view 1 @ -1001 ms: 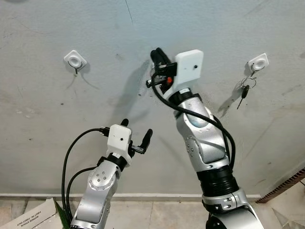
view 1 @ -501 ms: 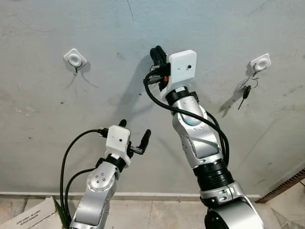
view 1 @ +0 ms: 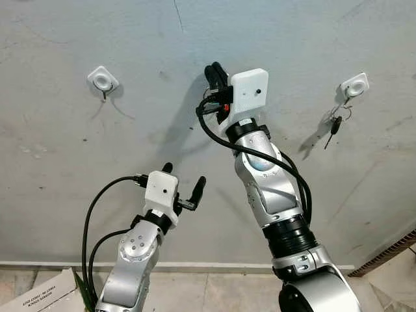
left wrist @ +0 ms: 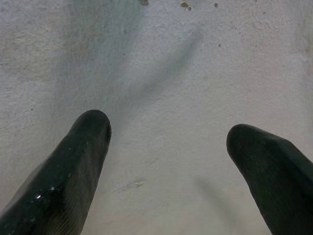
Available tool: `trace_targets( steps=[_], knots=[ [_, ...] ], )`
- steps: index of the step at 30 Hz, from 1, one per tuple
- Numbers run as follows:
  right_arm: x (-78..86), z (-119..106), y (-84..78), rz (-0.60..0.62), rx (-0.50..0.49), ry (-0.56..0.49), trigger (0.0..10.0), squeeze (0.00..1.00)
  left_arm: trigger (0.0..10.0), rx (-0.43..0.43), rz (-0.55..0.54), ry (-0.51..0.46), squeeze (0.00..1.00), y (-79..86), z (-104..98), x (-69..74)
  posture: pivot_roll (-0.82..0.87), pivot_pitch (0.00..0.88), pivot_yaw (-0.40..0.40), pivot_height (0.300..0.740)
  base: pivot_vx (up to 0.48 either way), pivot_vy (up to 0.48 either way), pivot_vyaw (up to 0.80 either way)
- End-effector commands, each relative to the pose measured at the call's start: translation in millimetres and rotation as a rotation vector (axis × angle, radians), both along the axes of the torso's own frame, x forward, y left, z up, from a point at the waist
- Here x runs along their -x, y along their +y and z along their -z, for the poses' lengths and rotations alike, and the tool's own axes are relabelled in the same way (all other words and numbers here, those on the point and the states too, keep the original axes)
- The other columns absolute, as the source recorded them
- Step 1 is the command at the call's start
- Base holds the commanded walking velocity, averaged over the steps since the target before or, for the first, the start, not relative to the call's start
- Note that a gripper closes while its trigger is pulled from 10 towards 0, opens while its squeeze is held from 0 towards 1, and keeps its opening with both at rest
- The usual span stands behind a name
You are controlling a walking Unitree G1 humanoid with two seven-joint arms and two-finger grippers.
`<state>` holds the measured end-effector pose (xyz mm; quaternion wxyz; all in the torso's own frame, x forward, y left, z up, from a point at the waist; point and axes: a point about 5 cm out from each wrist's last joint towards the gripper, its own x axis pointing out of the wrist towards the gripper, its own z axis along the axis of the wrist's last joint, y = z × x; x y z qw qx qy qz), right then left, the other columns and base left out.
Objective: Hang keys on a hook
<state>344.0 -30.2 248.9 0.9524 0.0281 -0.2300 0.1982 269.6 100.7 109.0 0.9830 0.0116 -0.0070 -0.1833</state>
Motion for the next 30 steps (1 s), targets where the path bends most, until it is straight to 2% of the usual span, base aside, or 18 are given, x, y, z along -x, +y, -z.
trace_targets(
  steps=[1, 18, 30],
  knots=[
    [-4.0, -1.1, -0.9, 0.004, -0.016, 0.016, 10.0, 0.0, 10.0, 0.0, -0.003, -0.003, 0.0, 0.0, -2.0, 0.7, 0.12, 0.0, -0.028, 0.74, 0.0, 0.0, 0.0],
    [-4.4, 15.4, -2.7, -0.005, -0.009, 0.073, 10.0, 0.0, 10.0, 0.002, -0.007, -0.001, 0.0, -1.2, -1.6, 0.3, 0.12, 0.0, -0.028, 0.74, 0.0, 0.0, 0.0],
    [-5.5, 20.9, -20.5, 0.046, -0.001, 0.083, 10.0, 0.0, 10.0, 0.0, -0.006, -0.001, 0.0, -0.6, -1.4, -0.7, 0.11, 0.0, -0.024, 0.74, 0.0, 0.0, 0.0]
  ],
)
